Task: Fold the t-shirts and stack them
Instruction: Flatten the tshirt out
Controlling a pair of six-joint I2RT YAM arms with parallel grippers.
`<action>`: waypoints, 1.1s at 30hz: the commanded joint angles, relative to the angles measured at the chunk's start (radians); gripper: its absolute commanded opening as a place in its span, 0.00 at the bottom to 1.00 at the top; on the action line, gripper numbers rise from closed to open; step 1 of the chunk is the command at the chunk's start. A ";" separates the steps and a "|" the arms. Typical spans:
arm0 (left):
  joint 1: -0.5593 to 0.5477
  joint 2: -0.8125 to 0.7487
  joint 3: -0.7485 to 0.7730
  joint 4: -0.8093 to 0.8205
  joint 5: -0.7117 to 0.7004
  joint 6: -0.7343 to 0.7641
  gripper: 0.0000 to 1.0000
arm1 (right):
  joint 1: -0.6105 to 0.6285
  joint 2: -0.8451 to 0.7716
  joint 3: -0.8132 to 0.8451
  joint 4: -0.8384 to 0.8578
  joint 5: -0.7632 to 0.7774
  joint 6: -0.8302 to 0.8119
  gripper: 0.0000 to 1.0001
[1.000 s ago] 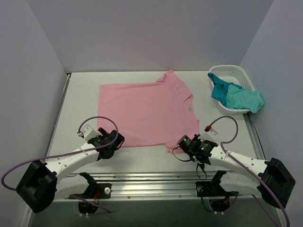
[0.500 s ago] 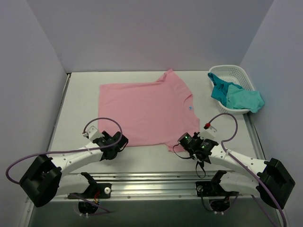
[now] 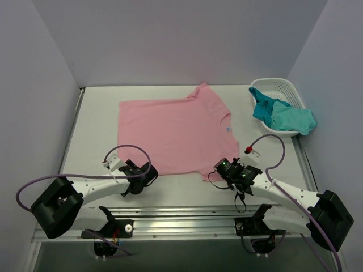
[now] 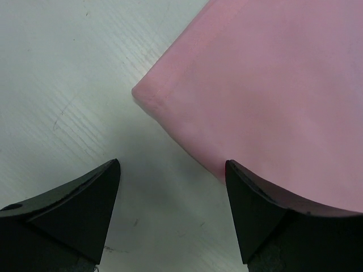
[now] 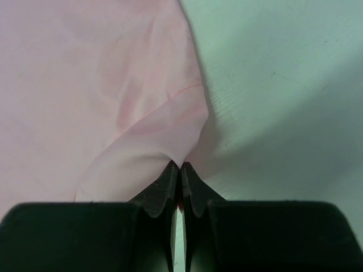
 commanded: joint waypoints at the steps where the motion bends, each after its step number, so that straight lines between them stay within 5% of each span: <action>1: -0.014 0.048 0.032 0.026 -0.008 -0.031 0.84 | -0.014 -0.024 0.017 -0.037 0.038 -0.026 0.00; 26: -0.140 0.244 0.158 -0.284 -0.063 -0.436 0.80 | -0.055 -0.168 0.015 -0.127 0.068 -0.049 0.00; 33: -0.140 0.224 0.129 -0.275 -0.066 -0.431 0.58 | -0.055 -0.194 0.010 -0.149 0.094 -0.006 0.00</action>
